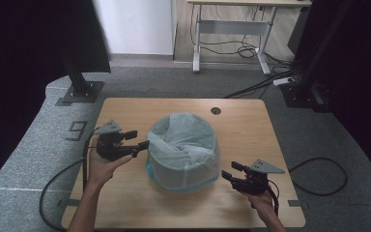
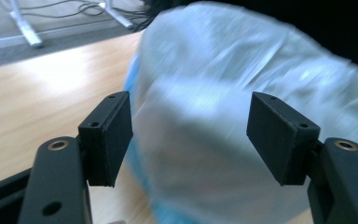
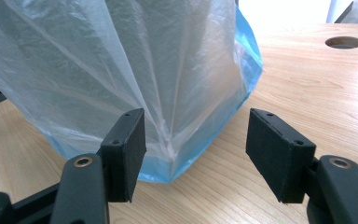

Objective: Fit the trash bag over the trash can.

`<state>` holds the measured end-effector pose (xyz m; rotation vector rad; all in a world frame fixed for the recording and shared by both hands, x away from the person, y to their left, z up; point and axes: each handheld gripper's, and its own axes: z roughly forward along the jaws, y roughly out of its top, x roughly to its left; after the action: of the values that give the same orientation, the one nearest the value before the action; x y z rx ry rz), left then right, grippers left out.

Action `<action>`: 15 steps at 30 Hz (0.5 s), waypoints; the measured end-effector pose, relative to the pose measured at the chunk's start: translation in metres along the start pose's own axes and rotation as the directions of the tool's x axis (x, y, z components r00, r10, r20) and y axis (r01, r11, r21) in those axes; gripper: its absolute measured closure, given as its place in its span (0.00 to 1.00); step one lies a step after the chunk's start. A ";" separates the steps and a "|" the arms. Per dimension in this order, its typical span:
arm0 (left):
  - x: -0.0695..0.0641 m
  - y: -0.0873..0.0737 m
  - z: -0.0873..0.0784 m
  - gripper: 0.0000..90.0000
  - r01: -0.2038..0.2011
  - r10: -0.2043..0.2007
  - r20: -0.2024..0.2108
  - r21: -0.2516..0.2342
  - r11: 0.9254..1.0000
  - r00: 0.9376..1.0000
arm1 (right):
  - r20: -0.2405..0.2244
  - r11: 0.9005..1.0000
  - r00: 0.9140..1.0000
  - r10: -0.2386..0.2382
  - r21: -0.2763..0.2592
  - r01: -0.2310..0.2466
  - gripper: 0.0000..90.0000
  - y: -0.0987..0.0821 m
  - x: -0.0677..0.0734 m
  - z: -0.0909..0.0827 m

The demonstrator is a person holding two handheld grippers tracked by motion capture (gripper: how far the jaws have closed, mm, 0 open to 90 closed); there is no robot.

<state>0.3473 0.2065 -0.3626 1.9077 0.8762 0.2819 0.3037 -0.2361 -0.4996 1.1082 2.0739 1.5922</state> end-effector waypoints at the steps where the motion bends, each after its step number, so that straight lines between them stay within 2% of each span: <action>1: -0.005 0.008 0.004 0.35 -0.013 0.013 0.001 0.010 1.000 1.000 | 0.002 1.000 1.000 -0.001 0.002 0.001 0.41 0.000 -0.001 0.000; 4: -0.017 0.033 0.019 0.34 -0.042 0.041 0.023 0.048 0.998 0.999 | 0.010 1.000 1.000 -0.001 0.003 0.001 0.41 -0.001 -0.002 -0.001; 8: -0.024 0.056 0.045 0.35 -0.064 0.060 0.039 0.102 0.993 0.997 | 0.013 1.000 1.000 0.002 0.004 -0.002 0.41 -0.001 -0.002 -0.002; 11: -0.025 0.066 0.064 0.35 -0.062 0.054 0.058 0.137 0.989 0.997 | 0.009 1.000 1.000 -0.001 0.007 0.001 0.41 -0.001 -0.002 -0.003; 15: -0.026 0.072 0.084 0.35 -0.066 0.054 0.064 0.197 0.978 0.996 | 0.005 1.000 1.000 0.000 0.020 0.000 0.41 -0.002 -0.002 -0.003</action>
<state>0.4066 0.1127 -0.3388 2.1199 0.8343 0.1792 0.3025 -0.2397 -0.5008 1.1180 2.0907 1.5702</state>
